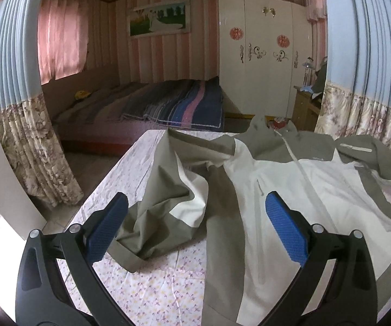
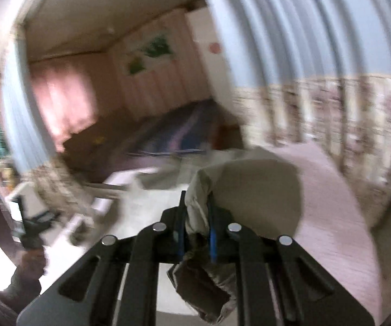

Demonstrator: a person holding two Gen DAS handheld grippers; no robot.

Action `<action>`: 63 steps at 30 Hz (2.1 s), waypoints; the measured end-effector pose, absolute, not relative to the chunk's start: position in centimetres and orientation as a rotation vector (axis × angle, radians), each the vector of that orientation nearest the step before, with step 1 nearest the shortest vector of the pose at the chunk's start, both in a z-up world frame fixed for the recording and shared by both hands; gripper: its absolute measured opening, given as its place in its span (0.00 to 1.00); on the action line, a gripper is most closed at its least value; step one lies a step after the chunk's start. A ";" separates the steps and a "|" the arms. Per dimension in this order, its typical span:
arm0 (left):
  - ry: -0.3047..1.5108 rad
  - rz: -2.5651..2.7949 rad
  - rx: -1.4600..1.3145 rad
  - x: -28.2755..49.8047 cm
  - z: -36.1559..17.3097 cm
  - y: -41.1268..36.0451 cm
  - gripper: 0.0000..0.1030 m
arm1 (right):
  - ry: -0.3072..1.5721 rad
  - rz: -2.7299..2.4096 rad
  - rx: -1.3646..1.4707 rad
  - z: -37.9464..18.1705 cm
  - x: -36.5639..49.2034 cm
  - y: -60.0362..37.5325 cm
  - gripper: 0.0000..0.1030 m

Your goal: Fold large clothes

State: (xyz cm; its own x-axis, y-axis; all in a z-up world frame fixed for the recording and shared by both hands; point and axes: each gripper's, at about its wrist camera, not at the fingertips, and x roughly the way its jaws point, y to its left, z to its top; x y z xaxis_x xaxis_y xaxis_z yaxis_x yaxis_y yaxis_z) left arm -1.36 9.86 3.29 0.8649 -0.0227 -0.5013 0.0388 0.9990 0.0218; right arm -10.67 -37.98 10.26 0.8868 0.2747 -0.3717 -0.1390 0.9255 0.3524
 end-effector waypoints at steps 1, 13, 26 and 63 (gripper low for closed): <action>0.522 -0.033 0.028 -1.3 3.4 10.0 0.97 | 0.433 0.266 0.331 10.3 -9.8 -36.6 0.12; 0.551 0.021 -0.011 0.1 2.8 12.6 0.97 | 0.616 0.354 0.197 1.1 3.3 -18.0 0.22; 0.694 -0.162 -0.034 -0.5 -1.9 2.3 0.97 | 0.484 0.089 0.084 2.7 -1.1 -24.3 0.79; 0.713 -0.059 0.085 16.3 -0.7 -0.9 0.13 | 0.524 -0.099 0.053 5.2 5.3 -40.1 0.84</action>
